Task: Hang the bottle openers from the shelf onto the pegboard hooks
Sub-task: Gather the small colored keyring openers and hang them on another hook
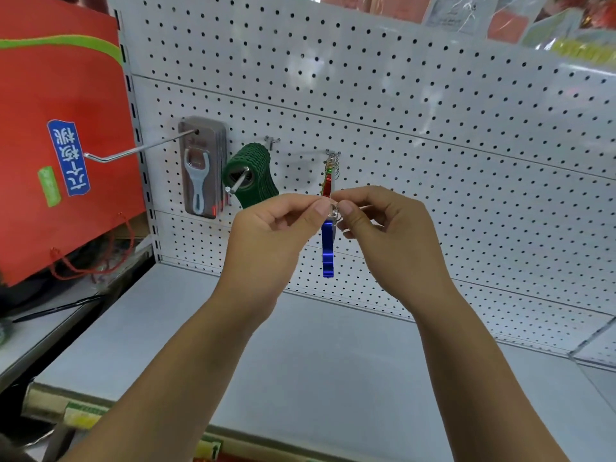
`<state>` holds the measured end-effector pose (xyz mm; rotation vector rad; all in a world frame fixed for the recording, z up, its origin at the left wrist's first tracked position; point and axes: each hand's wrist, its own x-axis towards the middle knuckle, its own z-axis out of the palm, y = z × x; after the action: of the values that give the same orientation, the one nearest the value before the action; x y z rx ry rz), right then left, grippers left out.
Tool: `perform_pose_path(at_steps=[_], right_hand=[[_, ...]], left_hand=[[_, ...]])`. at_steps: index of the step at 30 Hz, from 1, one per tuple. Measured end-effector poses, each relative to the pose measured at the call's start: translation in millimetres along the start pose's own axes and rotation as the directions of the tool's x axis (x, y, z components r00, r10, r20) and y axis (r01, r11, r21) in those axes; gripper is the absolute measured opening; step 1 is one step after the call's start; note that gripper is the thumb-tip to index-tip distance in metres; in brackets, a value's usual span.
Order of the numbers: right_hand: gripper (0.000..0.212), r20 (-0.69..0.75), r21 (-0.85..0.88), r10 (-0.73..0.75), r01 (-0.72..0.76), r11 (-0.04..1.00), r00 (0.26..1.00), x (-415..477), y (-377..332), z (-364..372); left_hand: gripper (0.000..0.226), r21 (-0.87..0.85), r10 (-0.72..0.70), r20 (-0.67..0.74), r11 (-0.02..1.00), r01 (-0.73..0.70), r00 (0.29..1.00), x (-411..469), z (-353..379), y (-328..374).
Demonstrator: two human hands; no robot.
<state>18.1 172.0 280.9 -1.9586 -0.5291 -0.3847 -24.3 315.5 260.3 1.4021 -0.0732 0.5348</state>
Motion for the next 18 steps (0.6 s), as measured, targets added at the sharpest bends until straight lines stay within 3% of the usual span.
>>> perform_pose_path(at_steps=[3,6,12,18], right_hand=[[0.014,-0.054,0.008,-0.030,0.030,1.000,0.998,-7,-4,-1],[0.014,-0.074,0.007,-0.075,0.075,0.997,0.994,-13,-7,-4],[0.012,-0.101,0.033,-0.107,0.111,0.993,0.989,-18,-7,-5],[0.011,-0.027,0.023,-0.131,0.131,0.991,0.991,-27,-7,0]], left_hand=[[0.011,0.000,-0.125,0.039,0.992,0.125,0.991,10,-3,-5],[0.013,0.008,-0.153,0.070,0.988,0.153,0.986,15,-3,-7],[0.012,0.025,-0.123,0.077,0.992,0.121,0.989,20,-4,-10],[0.013,0.094,-0.021,0.101,0.995,0.011,0.995,31,-5,-16]])
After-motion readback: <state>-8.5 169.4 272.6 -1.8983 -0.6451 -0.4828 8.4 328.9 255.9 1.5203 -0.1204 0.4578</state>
